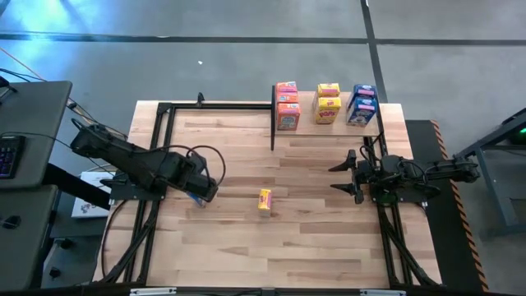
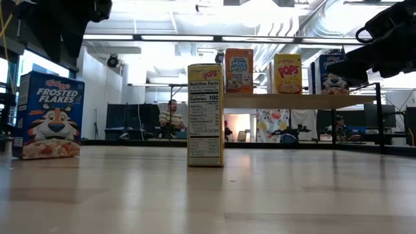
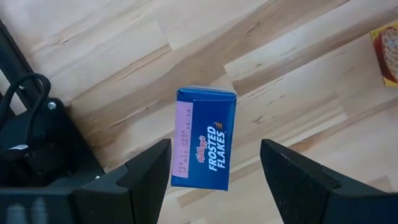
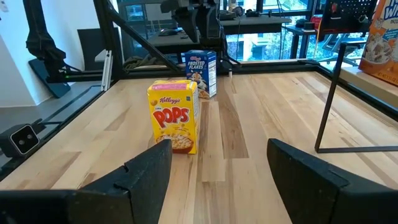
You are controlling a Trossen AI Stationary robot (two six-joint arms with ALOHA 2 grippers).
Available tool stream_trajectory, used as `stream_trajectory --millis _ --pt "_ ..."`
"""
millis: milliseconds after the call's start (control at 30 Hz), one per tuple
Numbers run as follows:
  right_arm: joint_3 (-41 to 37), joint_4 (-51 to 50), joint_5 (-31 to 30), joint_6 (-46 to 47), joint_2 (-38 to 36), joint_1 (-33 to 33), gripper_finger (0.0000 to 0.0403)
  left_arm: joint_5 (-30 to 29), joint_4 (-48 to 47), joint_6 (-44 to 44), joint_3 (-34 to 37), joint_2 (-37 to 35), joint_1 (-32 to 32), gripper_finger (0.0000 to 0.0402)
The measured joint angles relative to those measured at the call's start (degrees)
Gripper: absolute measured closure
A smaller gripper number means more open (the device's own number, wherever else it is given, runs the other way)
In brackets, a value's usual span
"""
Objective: Stack cereal on shelf
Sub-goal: Put the blue cereal box on the shelf aligned with the blue cereal boxes
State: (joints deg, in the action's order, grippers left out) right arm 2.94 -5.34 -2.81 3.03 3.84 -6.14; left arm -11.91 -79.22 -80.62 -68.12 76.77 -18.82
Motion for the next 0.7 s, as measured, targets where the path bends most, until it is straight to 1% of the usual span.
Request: stream_trajectory --millis 300,700 --pt "0.0 0.0 0.02 0.02 0.0 0.01 0.0146 -2.3 -0.03 -0.85 -0.04 1.47 -1.3 0.0163" --pt "0.0 0.0 0.02 0.2 0.0 0.0 0.0146 -1.94 -1.0 -1.82 -0.07 5.88 -1.5 0.0163"
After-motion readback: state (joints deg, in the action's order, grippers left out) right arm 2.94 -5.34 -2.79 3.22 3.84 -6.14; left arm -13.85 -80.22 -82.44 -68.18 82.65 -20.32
